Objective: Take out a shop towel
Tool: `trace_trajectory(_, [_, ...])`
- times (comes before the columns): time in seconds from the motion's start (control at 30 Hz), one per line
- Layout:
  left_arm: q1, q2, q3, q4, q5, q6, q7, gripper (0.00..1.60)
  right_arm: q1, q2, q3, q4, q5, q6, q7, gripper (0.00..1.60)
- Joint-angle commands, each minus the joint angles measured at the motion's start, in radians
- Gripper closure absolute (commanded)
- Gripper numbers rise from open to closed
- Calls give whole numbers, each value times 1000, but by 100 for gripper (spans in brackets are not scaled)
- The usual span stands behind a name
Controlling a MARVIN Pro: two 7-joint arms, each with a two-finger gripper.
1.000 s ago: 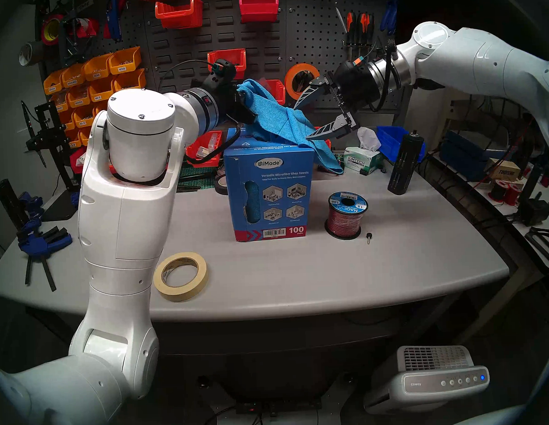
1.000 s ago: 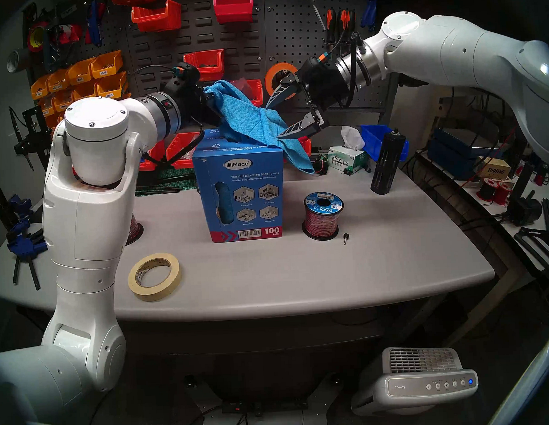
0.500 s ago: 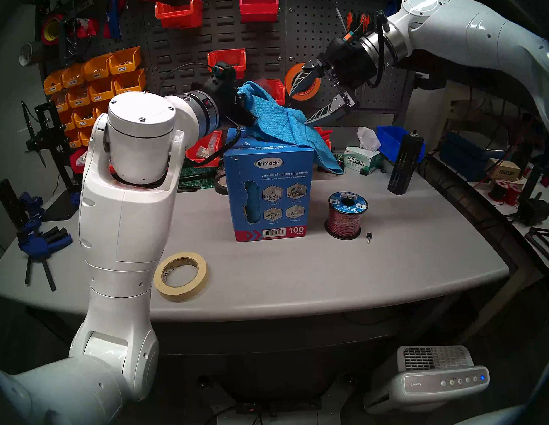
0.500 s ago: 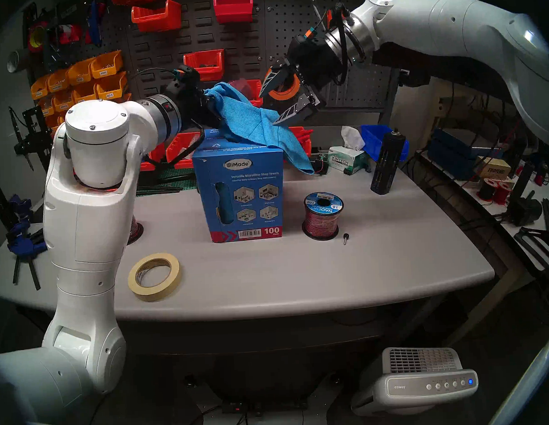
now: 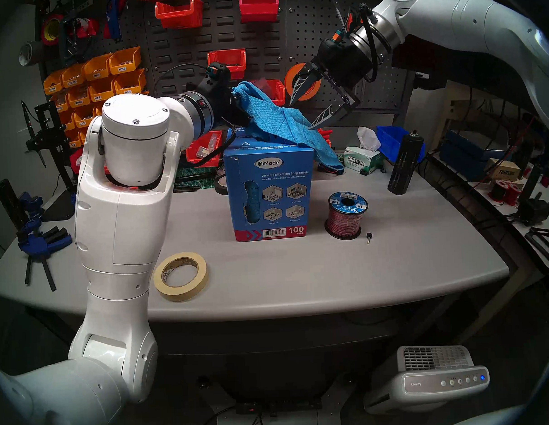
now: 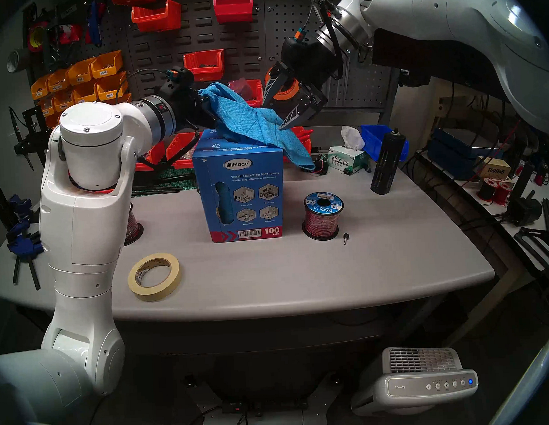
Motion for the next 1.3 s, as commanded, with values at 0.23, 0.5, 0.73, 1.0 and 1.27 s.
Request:
trace_trajectory(0.23, [-13, 8, -22, -44, -5, -13, 0, 160, 22, -71, -14, 94, -28, 34, 11, 0])
trace_trajectory(0.5, [0, 16, -30, -55, -8, -12, -1, 160, -7, -94, -25, 132, -48, 36, 11, 0])
trace_trajectory(0.73, [8, 21, -36, -61, -13, -12, -1, 160, -32, -106, -30, 155, -57, 32, 11, 0])
trace_trajectory(1.0, [19, 28, -43, -67, -21, -12, -1, 160, -61, -111, -34, 179, -67, 27, 11, 0])
trace_trajectory(1.27, [25, 32, -45, -72, -29, -13, -1, 160, -75, -112, -33, 201, -69, 23, 11, 92])
